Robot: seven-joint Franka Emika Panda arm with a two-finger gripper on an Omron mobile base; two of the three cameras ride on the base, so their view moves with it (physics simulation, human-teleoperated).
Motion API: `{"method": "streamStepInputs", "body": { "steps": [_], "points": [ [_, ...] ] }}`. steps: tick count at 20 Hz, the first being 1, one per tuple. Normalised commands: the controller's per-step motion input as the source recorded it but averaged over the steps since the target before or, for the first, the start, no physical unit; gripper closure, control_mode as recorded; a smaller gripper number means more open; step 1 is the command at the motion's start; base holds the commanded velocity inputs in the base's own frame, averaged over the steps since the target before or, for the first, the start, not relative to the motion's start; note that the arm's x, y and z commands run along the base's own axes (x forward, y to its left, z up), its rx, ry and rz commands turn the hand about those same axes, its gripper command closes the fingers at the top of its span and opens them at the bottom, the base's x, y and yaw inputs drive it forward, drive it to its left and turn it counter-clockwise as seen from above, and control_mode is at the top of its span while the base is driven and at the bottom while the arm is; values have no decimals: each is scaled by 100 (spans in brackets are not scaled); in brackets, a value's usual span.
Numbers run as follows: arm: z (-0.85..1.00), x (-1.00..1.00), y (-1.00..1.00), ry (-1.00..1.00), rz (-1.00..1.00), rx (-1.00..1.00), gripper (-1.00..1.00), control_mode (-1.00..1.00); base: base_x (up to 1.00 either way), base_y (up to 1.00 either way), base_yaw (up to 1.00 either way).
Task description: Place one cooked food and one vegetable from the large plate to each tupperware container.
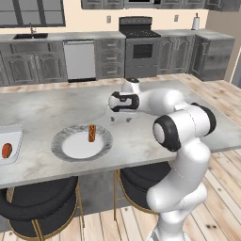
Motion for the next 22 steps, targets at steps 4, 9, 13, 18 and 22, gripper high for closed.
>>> {"method": "streamStepInputs", "body": {
  "steps": [4,9,13,18,22],
  "points": [
    [-7,-1,99,0,20,-23,-100,-100,0,0,0],
    [-5,1,94,-10,11,-10,-100,-100,0,0,0],
    [-8,23,54,-4,-2,-3,-100,-100,0,0,0],
    [-31,24,5,0,-27,0,-100,-100,0,0,0],
    [-36,13,12,4,-28,-2,-100,-100,0,0,0]
  ]
}}
